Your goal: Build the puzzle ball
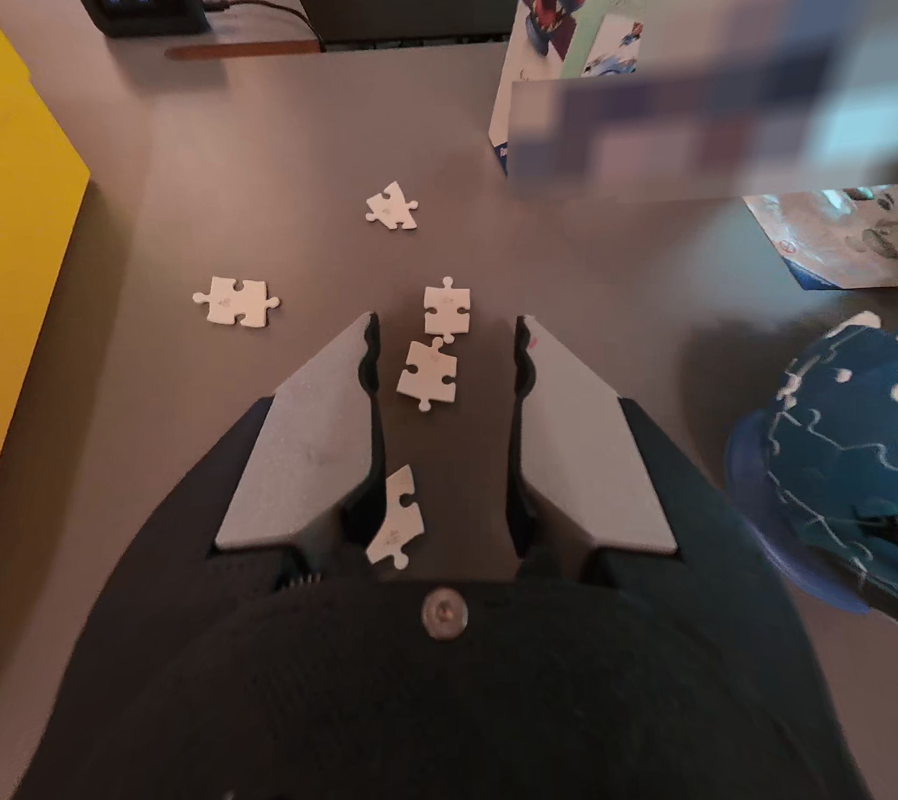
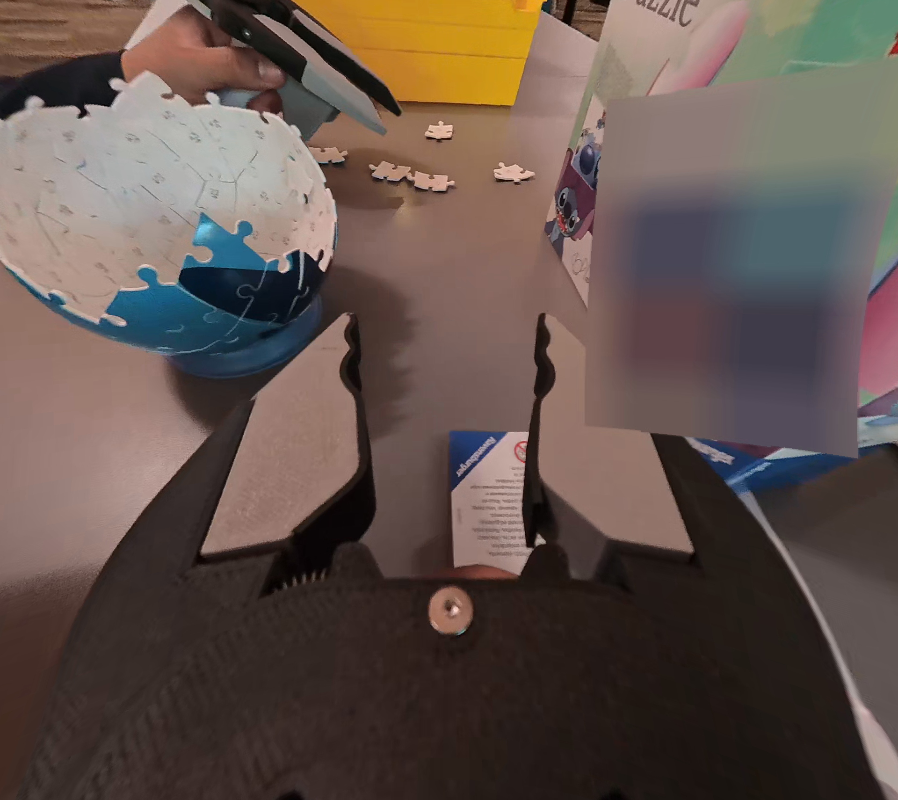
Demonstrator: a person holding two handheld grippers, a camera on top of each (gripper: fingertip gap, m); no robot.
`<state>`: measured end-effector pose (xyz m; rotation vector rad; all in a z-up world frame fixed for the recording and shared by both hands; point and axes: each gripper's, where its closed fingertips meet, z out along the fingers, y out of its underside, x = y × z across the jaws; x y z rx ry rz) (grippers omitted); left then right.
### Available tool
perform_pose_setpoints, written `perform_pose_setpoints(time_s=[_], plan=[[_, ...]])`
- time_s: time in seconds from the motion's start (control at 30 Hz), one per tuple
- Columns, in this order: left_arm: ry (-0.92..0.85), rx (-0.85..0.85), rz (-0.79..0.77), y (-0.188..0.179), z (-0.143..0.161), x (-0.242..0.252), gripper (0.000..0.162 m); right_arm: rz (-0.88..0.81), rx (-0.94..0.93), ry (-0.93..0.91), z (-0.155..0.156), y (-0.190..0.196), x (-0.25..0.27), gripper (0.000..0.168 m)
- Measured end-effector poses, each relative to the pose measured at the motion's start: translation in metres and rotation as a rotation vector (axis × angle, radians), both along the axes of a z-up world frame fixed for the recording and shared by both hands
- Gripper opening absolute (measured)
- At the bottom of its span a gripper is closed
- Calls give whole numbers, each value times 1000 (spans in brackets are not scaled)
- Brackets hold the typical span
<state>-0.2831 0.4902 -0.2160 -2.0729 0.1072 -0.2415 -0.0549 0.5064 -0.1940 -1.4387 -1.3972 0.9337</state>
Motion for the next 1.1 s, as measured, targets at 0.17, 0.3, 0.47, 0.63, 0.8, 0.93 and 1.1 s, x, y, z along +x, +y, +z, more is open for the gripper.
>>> perform_pose_setpoints(time_s=[0.17,0.3,0.47,0.63,0.8,0.93,1.1], plan=[[19,-49,11,-1,-11,-4,53,102,-31,28,3,-18,-2,76],[18,-43,-2,-2,-12,-2,52,169,-6,18,1,-31,-2,80],[-15,11,-39,-8,-3,6,52,225,9,-5,-3,-43,-3,86],[-95,125,-157,-30,21,27,53,257,-10,-21,-5,-51,0,89],[-103,122,-274,-78,31,46,58,297,-30,-39,-8,-57,2,89],[-26,5,-406,-121,14,76,67,362,-28,-51,-9,-68,4,92],[60,-64,-472,-148,-11,111,79,437,-65,-64,-10,-84,4,93]])
